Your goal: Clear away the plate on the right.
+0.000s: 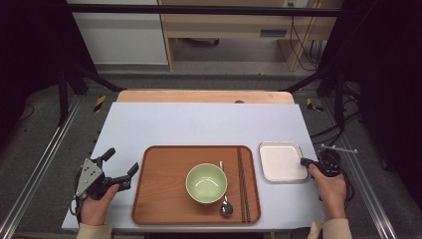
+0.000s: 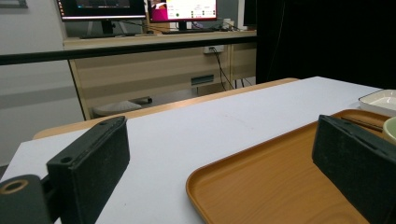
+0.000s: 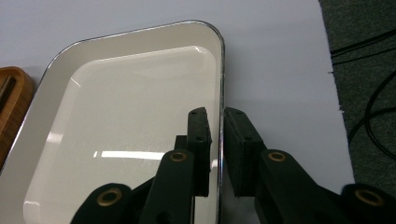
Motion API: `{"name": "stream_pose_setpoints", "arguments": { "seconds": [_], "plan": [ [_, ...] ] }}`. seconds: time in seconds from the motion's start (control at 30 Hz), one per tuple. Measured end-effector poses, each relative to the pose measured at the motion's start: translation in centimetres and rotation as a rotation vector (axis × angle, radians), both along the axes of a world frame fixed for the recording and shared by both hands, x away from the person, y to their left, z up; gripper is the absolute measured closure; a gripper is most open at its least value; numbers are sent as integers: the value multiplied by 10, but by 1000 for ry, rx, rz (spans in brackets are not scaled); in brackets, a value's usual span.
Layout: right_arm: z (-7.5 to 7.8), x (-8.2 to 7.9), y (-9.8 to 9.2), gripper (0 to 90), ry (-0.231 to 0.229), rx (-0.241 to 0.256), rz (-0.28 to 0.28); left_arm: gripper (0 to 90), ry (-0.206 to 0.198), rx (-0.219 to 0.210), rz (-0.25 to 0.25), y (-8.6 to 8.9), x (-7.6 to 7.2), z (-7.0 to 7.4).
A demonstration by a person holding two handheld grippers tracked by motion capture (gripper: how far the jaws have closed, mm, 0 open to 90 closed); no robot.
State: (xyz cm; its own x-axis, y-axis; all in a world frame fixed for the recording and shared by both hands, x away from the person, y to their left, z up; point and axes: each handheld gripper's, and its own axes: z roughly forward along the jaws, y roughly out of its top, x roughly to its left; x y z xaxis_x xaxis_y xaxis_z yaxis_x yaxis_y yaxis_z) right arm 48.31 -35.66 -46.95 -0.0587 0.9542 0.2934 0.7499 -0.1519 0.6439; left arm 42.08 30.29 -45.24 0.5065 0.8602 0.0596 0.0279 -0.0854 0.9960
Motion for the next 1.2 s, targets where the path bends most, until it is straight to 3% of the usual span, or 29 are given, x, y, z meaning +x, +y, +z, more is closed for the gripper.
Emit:
{"name": "stream_pose_setpoints", "arguments": {
  "seconds": [0.57, 0.83, 1.2],
  "plan": [
    [-3, 4, 2, 871, 36, -7, -24, 39, -4, 3, -2, -2, 0, 1],
    [-1, 3, -1, 892, 38, 70, -57, 40, -6, 4, 2, -1, 0, 2],
    [19, -6, 5, 893, -69, 42, -90, 40, -18, 5, 7, 1, -1, 5]
  ]
}}
